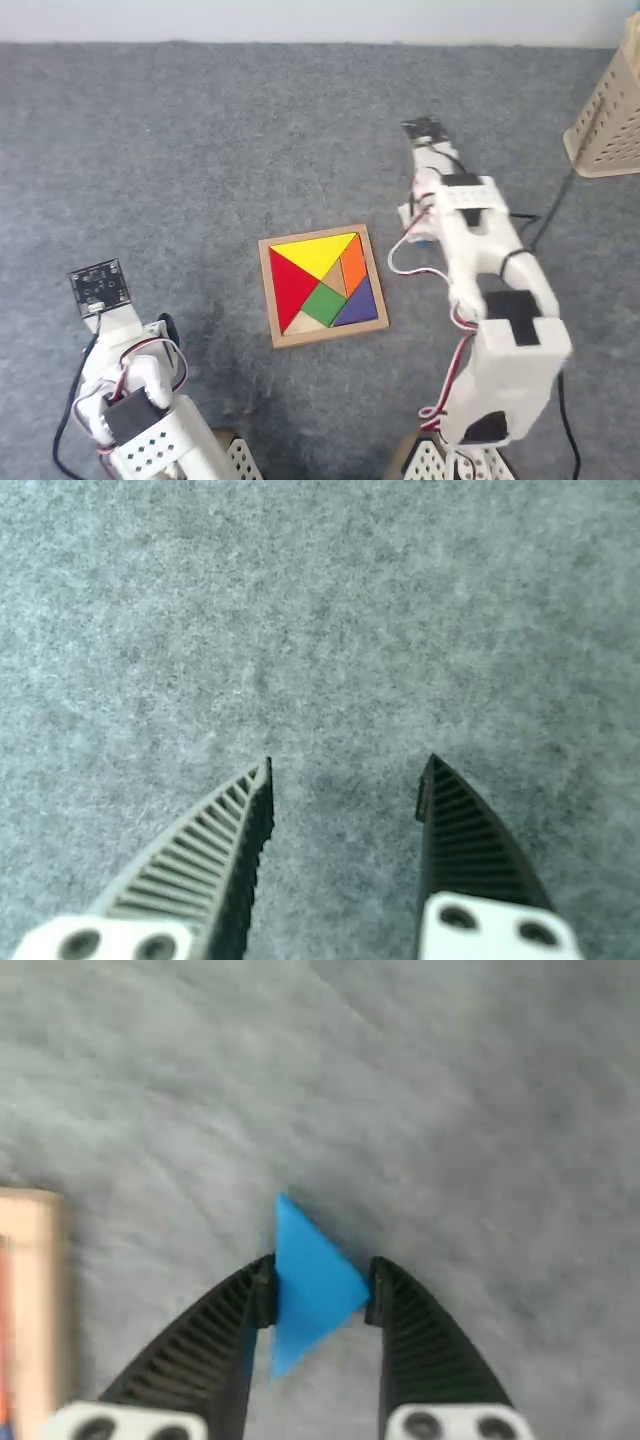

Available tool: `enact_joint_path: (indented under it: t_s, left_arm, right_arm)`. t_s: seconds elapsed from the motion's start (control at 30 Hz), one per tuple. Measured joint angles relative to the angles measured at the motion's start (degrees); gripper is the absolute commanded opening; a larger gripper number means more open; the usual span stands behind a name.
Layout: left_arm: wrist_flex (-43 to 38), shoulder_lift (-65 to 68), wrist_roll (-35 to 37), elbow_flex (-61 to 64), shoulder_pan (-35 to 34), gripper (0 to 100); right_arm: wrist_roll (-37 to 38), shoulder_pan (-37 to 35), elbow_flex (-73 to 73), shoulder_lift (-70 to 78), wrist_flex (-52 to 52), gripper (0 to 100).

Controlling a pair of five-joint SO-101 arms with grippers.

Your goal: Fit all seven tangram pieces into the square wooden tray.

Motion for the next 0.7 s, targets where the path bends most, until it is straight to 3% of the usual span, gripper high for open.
enact_joint_path:
  t_s: [0.33,0.57,0.7]
  left_arm:
    - [0.00,0.00,0.00,0.00,0.00,23]
    - [0.00,0.00,0.00,0.00,0.00,23]
    - [0.00,0.00,0.00,0.00,0.00,23]
  right_arm:
    - [2.46,4.66,23.65,-23.21,-3.08,2.7]
    - [3.08,9.93,31.03,-30.59,-3.08,2.9]
    - [3.08,9.93,31.74,-30.59,-3.08,11.5]
